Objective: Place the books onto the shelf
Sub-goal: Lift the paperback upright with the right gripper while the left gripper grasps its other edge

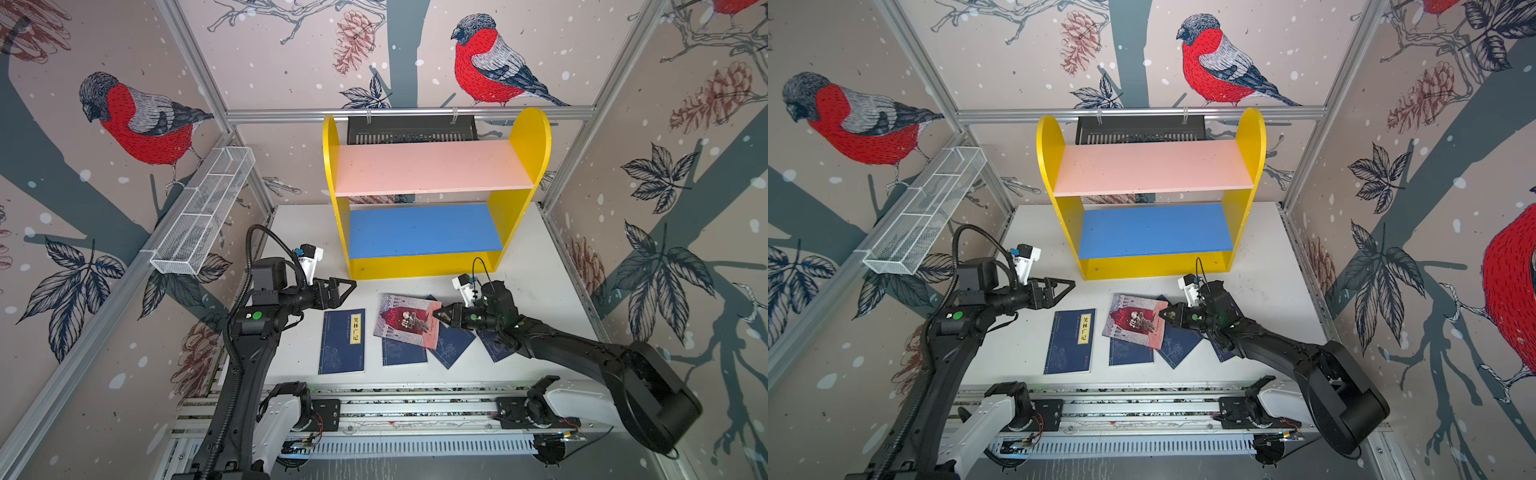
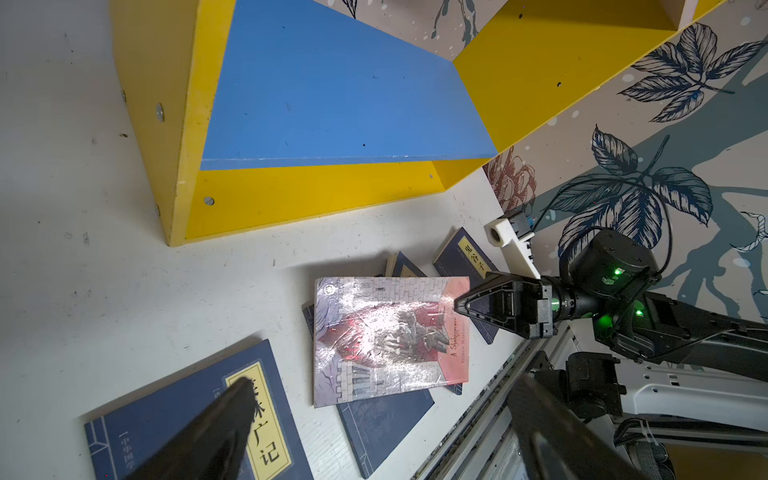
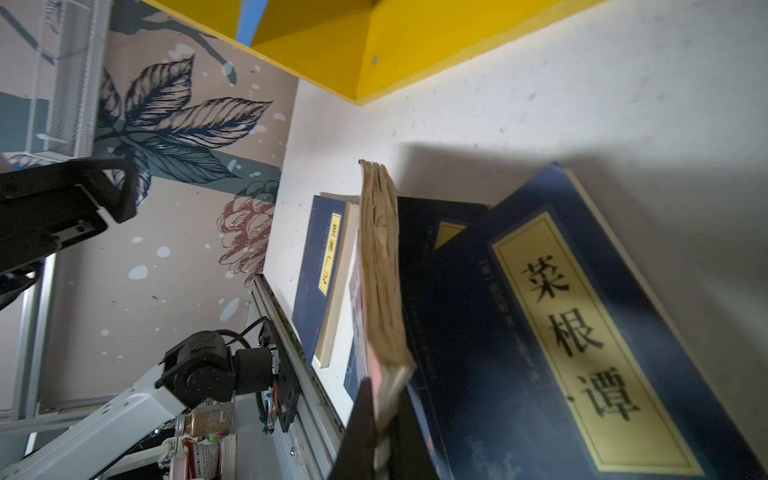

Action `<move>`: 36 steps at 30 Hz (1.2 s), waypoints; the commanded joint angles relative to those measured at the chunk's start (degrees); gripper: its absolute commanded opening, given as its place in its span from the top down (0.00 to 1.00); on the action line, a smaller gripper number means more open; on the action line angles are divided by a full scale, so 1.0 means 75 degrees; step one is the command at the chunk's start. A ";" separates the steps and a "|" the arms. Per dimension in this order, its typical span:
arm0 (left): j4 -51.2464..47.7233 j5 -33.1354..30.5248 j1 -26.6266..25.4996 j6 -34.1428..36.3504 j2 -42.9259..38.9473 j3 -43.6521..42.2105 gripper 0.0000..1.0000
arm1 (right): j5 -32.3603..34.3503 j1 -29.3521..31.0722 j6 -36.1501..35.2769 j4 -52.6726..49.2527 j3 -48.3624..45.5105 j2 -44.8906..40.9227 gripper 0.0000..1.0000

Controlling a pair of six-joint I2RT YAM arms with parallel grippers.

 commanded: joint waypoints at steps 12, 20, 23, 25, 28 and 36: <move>0.0515 0.1023 0.0068 -0.0196 -0.0342 -0.0459 0.06 | -0.1934 -0.0392 -0.0594 -0.1424 0.0814 -0.2115 0.99; 0.1187 0.3150 0.0051 -0.0630 -0.0308 -0.0823 0.08 | -0.2304 -0.0418 -0.0405 -0.1354 0.1374 -0.2695 0.99; 0.1159 0.3341 0.0034 -0.0583 -0.0270 -0.0785 0.09 | -0.2428 -0.0418 -0.0337 -0.1211 0.1518 -0.2650 0.99; 0.1141 0.3317 -0.0017 -0.0559 -0.0249 -0.0803 0.09 | -0.2454 -0.0415 -0.0236 -0.1062 0.1569 -0.2616 0.99; 0.1358 0.3527 -0.0247 -0.0785 -0.0225 -0.0924 0.09 | -0.2572 -0.0407 -0.0136 -0.0869 0.1700 -0.2489 0.99; 0.2156 0.4215 -0.0720 -0.1603 0.0109 -0.0956 0.11 | -0.2703 -0.0317 0.0181 -0.0204 0.1911 -0.2199 0.99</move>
